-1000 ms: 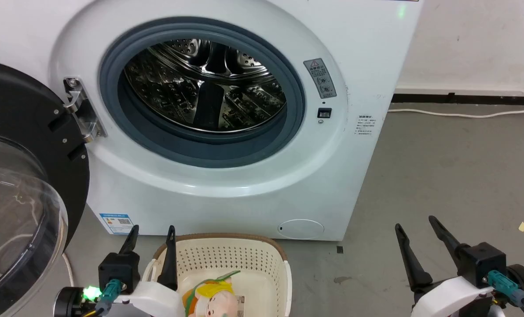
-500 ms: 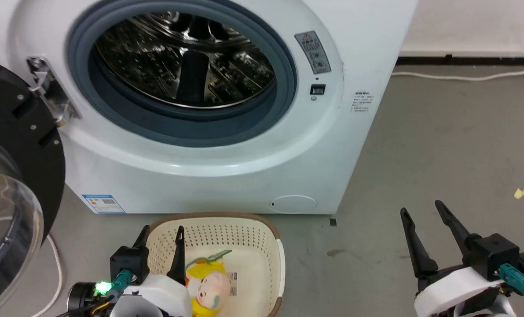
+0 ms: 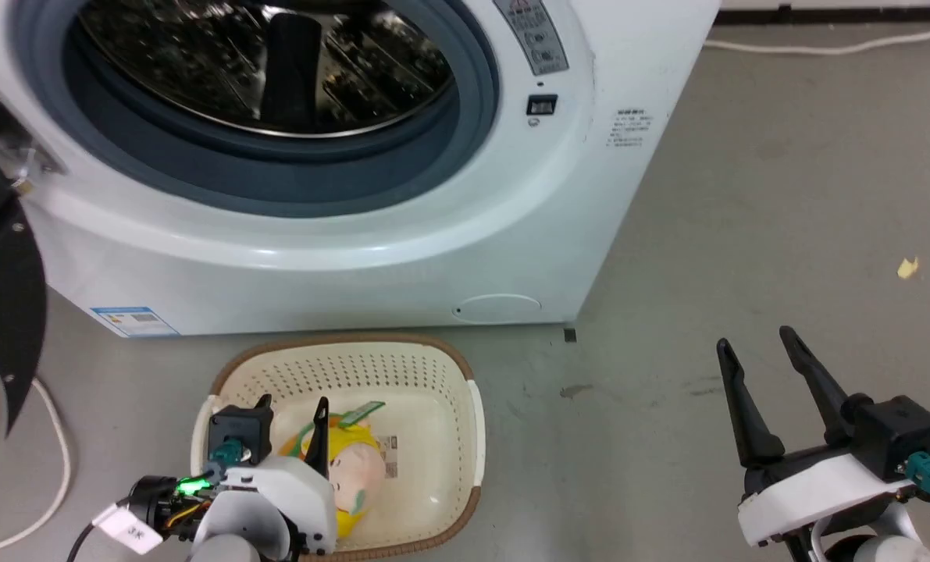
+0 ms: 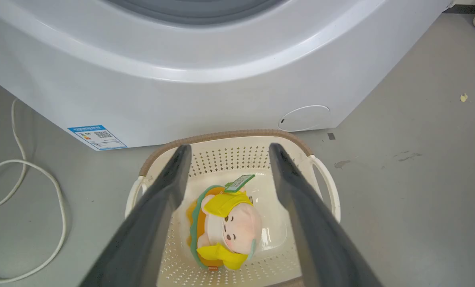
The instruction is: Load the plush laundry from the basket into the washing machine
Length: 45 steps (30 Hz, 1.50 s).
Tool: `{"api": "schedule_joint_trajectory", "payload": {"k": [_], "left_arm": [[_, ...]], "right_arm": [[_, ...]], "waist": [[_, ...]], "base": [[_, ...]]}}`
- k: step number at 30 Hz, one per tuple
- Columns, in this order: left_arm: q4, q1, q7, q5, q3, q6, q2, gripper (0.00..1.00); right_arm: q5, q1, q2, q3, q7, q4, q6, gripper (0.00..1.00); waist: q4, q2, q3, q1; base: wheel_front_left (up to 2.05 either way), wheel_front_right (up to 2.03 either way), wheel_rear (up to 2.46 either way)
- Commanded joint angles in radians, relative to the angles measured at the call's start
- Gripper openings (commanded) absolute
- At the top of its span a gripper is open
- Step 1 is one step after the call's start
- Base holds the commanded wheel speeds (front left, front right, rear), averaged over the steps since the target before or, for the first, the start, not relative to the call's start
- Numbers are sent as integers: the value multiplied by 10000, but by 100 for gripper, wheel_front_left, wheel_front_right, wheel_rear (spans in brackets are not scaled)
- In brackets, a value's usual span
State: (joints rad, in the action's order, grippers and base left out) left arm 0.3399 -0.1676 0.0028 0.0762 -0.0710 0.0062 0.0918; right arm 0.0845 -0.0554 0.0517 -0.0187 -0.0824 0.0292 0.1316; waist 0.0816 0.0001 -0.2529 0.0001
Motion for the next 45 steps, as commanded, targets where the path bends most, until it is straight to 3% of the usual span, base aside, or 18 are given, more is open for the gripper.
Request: {"api": "schedule_joint_trajectory", "payload": {"k": [1, 27, 45], "left_arm": [[323, -323, 71, 145, -40, -13, 108, 100], [3562, -2516, 1747, 606, -724, -109, 1044, 100], [5433, -4203, 2686, 759, -1481, 199, 1573, 100]], "right_arm": [[160, -206, -7, -5, -123, 75, -3, 100], [1162, -812, -9, 153, -645, 164, -5, 100], [1735, -1052, -11, 120, -1021, 286, -7, 100]], "waist": [[165, -1, -289, -1], [1248, -1, -2656, -1], [1737, -1, -4354, -1]], "base": [[0, 0, 0], [0, 0, 0], [0, 0, 0]]}}
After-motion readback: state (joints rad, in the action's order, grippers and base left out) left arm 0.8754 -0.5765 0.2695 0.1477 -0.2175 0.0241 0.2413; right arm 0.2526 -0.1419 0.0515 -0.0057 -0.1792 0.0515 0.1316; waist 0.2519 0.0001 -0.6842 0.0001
